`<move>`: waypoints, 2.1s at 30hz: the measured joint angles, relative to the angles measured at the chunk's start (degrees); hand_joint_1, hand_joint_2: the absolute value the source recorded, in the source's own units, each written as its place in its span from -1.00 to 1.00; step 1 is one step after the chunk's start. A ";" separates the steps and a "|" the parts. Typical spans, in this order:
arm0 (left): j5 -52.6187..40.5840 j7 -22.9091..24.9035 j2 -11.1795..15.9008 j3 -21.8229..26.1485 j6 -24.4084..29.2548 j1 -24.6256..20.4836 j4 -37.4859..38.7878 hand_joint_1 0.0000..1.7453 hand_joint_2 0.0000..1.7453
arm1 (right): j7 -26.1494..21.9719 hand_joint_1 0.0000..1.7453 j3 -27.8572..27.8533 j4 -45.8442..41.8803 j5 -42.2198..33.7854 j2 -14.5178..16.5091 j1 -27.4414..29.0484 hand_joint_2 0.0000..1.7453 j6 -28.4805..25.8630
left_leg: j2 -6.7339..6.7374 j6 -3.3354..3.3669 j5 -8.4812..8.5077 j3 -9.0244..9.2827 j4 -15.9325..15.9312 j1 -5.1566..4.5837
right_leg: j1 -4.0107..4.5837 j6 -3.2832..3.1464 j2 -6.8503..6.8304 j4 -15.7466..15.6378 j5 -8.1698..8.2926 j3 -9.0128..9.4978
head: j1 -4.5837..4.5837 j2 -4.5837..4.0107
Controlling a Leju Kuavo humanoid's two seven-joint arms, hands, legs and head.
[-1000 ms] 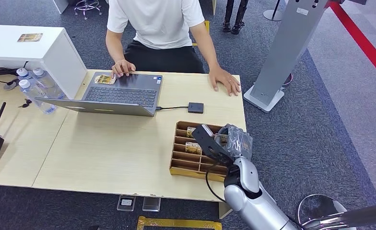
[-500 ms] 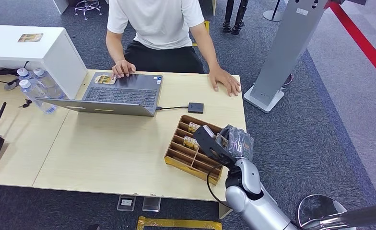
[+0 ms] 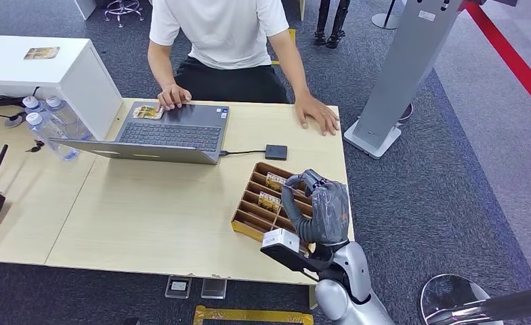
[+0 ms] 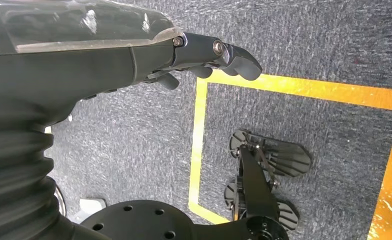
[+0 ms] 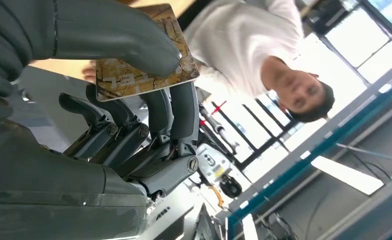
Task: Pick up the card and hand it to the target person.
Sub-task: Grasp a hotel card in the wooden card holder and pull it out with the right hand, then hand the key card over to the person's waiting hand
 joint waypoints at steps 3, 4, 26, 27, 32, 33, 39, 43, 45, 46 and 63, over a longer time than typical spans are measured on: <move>0.13 0.00 -0.01 -0.01 0.01 0.00 0.00 -1.00 1.00 | 0.30 1.00 -2.52 -1.60 -1.68 1.46 1.29 1.00 -0.05 | 0.01 0.00 0.00 0.00 0.00 0.00 | 0.00 0.01 0.01 0.00 0.00 0.02 | 0.04 -0.01; 0.21 0.00 -0.01 -0.01 0.02 -0.01 0.00 -1.00 1.00 | 1.70 1.00 -2.93 -1.79 -2.24 1.68 1.38 1.00 -0.06 | 0.02 0.00 0.00 0.00 0.00 0.00 | -0.01 0.01 0.01 0.00 0.01 0.02 | 0.08 -0.01; -1.62 0.01 -0.03 -0.51 -0.89 -0.81 0.00 -1.00 1.00 | 26.70 1.00 10.37 27.19 -3.88 8.22 -29.02 1.00 11.25 | -0.02 0.01 0.09 -0.14 0.01 0.00 | 0.00 -0.01 -0.05 0.06 0.08 -0.05 | 0.13 0.00; -1.61 0.02 -0.03 -0.59 -0.89 -0.87 0.00 -1.00 1.00 | 26.82 1.00 10.71 28.82 -3.88 8.62 -30.11 1.00 11.08 | -0.02 0.01 0.09 -0.15 0.01 0.00 | 0.00 -0.01 -0.04 0.06 0.08 -0.06 | 0.14 0.00; -1.52 0.46 -0.03 -0.99 -0.88 -1.05 0.00 -1.00 1.00 | 28.22 1.00 12.13 35.63 -3.41 10.34 -34.44 1.00 9.93 | -0.03 0.01 0.09 -0.14 0.01 0.00 | 0.00 -0.01 -0.05 0.06 0.08 -0.07 | 0.15 0.00; -1.51 0.61 -0.03 -1.04 -0.89 -1.05 0.00 -1.00 1.00 | 28.60 1.00 12.37 36.68 -3.36 10.58 -35.03 1.00 9.85 | -0.03 0.01 0.09 -0.14 0.01 0.00 | 0.00 -0.01 -0.05 0.06 0.08 -0.08 | 0.12 0.00; -1.38 0.99 -0.03 -1.49 -0.93 -1.05 0.00 -1.00 1.00 | 30.25 1.00 13.25 42.99 -3.11 11.45 -38.34 1.00 8.12 | -0.03 0.01 0.09 -0.14 0.01 0.00 | 0.00 -0.01 -0.05 0.06 0.08 -0.09 | 0.07 0.00; -0.95 0.91 -0.03 -1.82 -1.06 -1.06 0.00 -1.00 1.00 | 31.09 0.00 13.68 46.02 -2.68 11.49 -39.71 1.00 6.95 | -0.03 0.02 0.09 -0.13 0.01 0.00 | 0.00 -0.01 -0.04 0.06 0.09 -0.08 | 0.11 0.00; -0.83 0.72 -0.03 -1.93 -1.50 -1.05 0.00 -1.00 1.00 | 31.15 -1.00 13.86 47.19 -2.68 11.53 -40.16 1.00 6.87 | -0.03 0.02 0.09 -0.13 0.01 0.00 | 0.00 -0.01 -0.04 0.06 0.09 -0.08 | 0.14 0.00; -0.85 0.53 -0.03 -1.97 -1.84 -1.05 0.00 -1.00 1.00 | 31.13 -1.00 13.91 47.67 -2.68 11.57 -40.36 1.00 6.84 | -0.03 0.02 0.09 -0.13 0.02 0.00 | 0.00 -0.01 -0.04 0.06 0.09 -0.08 | 0.13 0.00; 1.80 -0.87 -0.03 -2.49 -1.16 -0.58 0.00 -1.00 1.00 | 24.11 -1.00 13.67 48.71 -10.63 11.35 -39.64 1.00 1.04 | -0.01 0.02 0.09 -0.08 0.02 0.00 | 0.00 -0.01 -0.03 0.04 0.08 -0.08 | 0.09 0.00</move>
